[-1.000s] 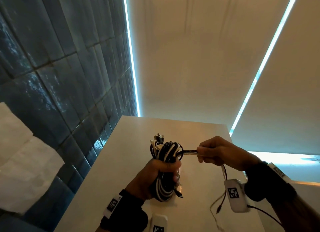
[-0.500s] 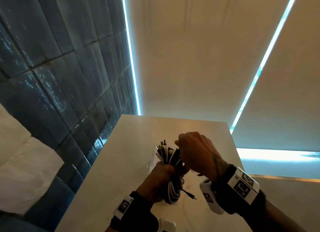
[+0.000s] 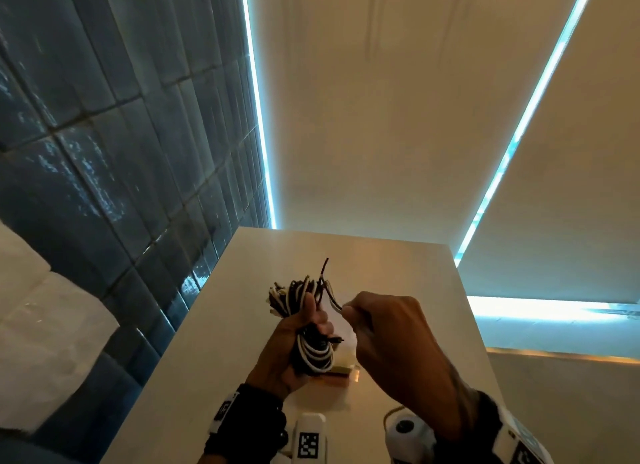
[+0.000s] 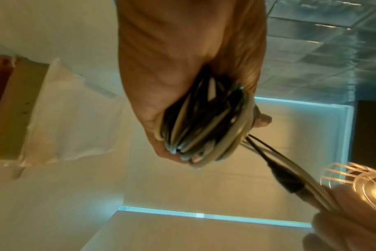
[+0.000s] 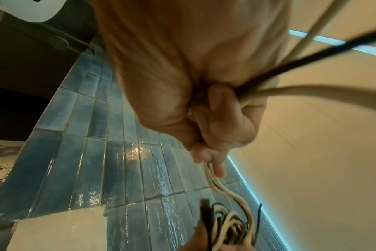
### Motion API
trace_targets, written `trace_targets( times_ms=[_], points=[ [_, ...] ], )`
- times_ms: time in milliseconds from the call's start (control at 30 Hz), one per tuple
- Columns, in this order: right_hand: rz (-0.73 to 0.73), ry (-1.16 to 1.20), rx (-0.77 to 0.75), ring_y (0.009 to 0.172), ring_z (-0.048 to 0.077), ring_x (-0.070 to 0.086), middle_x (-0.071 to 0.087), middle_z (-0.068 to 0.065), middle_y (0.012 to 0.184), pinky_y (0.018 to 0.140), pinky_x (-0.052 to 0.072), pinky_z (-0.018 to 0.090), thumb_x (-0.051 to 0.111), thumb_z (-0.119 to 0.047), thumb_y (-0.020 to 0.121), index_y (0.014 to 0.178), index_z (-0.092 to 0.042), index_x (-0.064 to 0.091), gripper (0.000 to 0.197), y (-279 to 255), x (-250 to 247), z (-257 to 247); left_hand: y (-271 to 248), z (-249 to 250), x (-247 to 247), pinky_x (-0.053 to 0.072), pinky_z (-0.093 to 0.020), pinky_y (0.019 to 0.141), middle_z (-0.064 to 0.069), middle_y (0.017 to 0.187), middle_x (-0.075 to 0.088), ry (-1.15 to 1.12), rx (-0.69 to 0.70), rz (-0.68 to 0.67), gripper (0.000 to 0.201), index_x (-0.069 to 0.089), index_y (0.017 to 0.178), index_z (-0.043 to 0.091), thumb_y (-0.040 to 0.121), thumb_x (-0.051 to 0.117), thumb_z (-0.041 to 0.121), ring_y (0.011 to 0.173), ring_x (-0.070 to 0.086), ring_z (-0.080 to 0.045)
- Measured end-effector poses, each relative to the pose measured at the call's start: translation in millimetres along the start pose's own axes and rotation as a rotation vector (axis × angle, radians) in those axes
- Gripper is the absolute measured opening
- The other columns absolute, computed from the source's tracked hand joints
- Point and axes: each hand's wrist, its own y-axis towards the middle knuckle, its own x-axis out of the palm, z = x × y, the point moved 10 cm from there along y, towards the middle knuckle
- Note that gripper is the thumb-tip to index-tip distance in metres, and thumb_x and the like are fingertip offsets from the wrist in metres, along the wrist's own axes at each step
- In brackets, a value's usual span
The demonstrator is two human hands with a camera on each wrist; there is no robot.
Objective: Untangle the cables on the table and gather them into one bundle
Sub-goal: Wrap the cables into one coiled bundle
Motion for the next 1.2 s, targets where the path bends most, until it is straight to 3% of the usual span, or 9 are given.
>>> trace_targets(
  times_ms=[233,400,533,600,700,800,900,1033,1200],
  points=[
    [-0.034,0.064,-0.058,0.07,0.008,0.051,0.055,-0.004,0.082,0.06,0.041,0.014,0.05,-0.02,0.097,0.089,-0.015,0.061,0.015,1.2,14.0,-17.0,-13.2,2.1,44.5,0.054,-0.031,0.058,-0.008,0.069,0.065,0.125,-0.02,-0.101,0.049,0.069,0.076,0.008,0.052,0.088,0.046,0.061,0.065,-0.021],
    [-0.05,-0.099,-0.197,0.075,0.005,0.049,0.06,-0.001,0.092,0.058,0.026,0.008,0.056,-0.011,0.093,0.095,-0.014,0.065,0.009,-6.1,27.9,-31.8,-11.5,6.2,45.4,0.044,-0.025,0.049,-0.001,0.062,0.047,0.299,-0.034,-0.089,0.021,0.057,0.07,0.013,0.066,0.078,0.017,0.047,0.05,-0.012],
    [0.0,-0.108,-0.235,0.073,0.006,0.051,0.062,-0.004,0.095,0.053,0.021,0.009,0.06,-0.014,0.09,0.099,-0.019,0.06,0.01,-13.5,36.4,-34.6,4.0,26.5,19.8,0.037,-0.024,0.046,-0.006,0.064,0.033,0.355,0.138,0.147,0.021,0.042,0.063,0.012,0.067,0.06,0.002,0.047,0.038,-0.015],
    [-0.025,0.006,-0.225,0.072,0.005,0.054,0.063,-0.009,0.088,0.057,0.032,0.015,0.062,-0.017,0.089,0.095,-0.023,0.06,0.009,-20.0,44.8,-24.6,3.6,44.4,7.1,0.036,-0.025,0.047,-0.006,0.059,0.04,0.244,0.242,0.245,0.019,0.046,0.053,0.011,0.064,0.057,0.0,0.047,0.041,-0.017],
    [-0.002,0.335,-0.09,0.064,-0.007,0.054,0.061,-0.021,0.068,0.061,0.035,0.007,0.059,-0.024,0.095,0.082,-0.028,0.068,0.016,-32.1,55.6,20.3,-3.1,59.1,8.2,0.025,-0.021,0.046,-0.001,0.049,0.035,0.173,0.292,0.248,0.024,0.044,0.042,0.014,0.063,0.054,0.005,0.039,0.032,-0.015],
    [-0.218,0.605,0.11,0.051,0.001,0.045,0.053,-0.01,0.055,0.056,0.038,0.016,0.057,-0.028,0.096,0.083,-0.015,0.074,0.025,-43.0,87.1,60.2,-7.7,56.4,4.3,0.03,-0.019,0.043,-0.001,0.05,0.037,0.13,0.317,0.256,0.027,0.045,0.046,0.013,0.069,0.054,0.003,0.039,0.035,-0.015],
    [-0.38,0.714,0.156,0.052,0.008,0.05,0.058,-0.004,0.058,0.054,0.041,0.021,0.056,-0.024,0.097,0.091,-0.005,0.073,0.026,-43.5,96.5,64.6,-4.6,45.8,-8.3,0.033,-0.02,0.04,0.0,0.051,0.035,0.087,0.32,0.314,0.026,0.042,0.058,0.011,0.08,0.052,0.002,0.038,0.036,-0.015],
    [-0.387,0.951,0.165,0.068,0.021,0.062,0.065,0.006,0.074,0.064,0.053,0.03,0.05,-0.032,0.096,0.11,-0.008,0.067,0.033,-33.9,87.7,50.2,-3.1,43.6,-17.1,0.037,-0.024,0.042,0.0,0.053,0.035,0.119,0.391,0.361,0.029,0.04,0.062,0.014,0.077,0.058,-0.004,0.04,0.039,-0.017],
    [-0.235,1.093,0.229,0.044,0.008,0.03,0.038,-0.007,0.051,0.044,0.028,0.02,0.046,-0.031,0.099,0.09,-0.005,0.071,0.037,-30.8,93.4,44.1,-7.3,47.2,-4.8,0.042,-0.028,0.05,-0.003,0.06,0.042,0.148,0.372,0.37,0.023,0.049,0.065,0.013,0.073,0.065,-0.001,0.051,0.047,-0.019]
  ],
)
